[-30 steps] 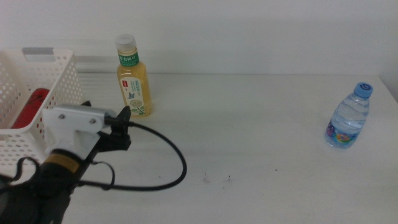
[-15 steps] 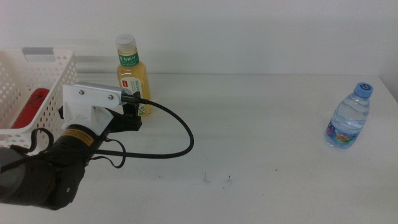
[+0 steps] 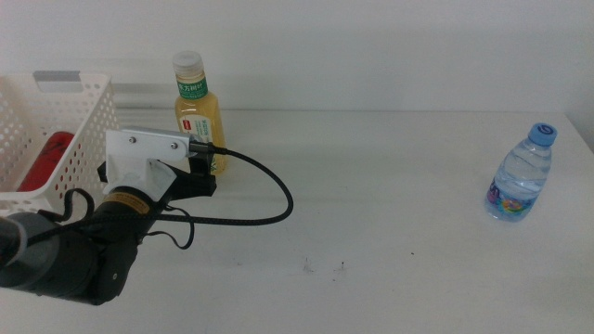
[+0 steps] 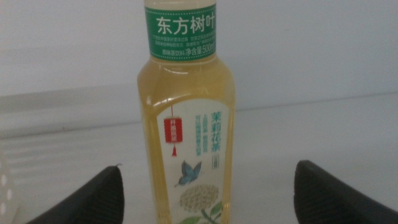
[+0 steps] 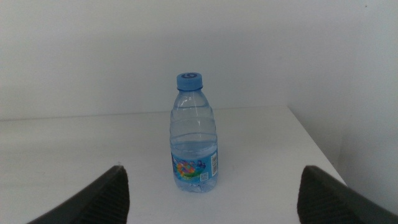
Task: Use arms to grab the bottles and put them into the dustbin to the left of the table.
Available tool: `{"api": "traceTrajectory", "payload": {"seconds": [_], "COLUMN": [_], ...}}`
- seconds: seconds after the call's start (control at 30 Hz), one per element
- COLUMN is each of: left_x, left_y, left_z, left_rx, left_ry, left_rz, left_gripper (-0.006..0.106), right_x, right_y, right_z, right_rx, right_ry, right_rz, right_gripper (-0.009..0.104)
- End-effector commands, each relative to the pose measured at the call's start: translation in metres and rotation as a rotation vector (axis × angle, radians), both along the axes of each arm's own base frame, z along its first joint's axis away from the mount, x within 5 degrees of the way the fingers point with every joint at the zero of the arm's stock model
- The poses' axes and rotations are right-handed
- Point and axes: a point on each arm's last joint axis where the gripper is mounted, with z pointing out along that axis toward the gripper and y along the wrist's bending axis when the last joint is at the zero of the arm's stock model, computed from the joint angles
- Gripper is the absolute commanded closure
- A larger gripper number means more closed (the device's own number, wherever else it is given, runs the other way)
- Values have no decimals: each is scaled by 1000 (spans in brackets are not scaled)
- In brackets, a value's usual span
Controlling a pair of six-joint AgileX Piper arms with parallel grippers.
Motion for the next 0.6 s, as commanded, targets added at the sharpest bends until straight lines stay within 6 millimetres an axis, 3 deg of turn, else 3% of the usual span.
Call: {"api": "traceTrajectory", "payload": {"seconds": [0.0,0.57], "left_x": [5,46], "left_y": [0,-4], "left_z": [1,-13], "left_rx": [-23,-48], "left_ry": [-15,-17], "left_rz": [19,41], "left_gripper": [7,7], "right_x": [0,0], "right_y": [-1,-1], "right_z": [0,0], "right_rx": [-10,-10], "right_ry": [-9,-9], "right_rz": [-9,-9], "right_gripper": [2,2]}}
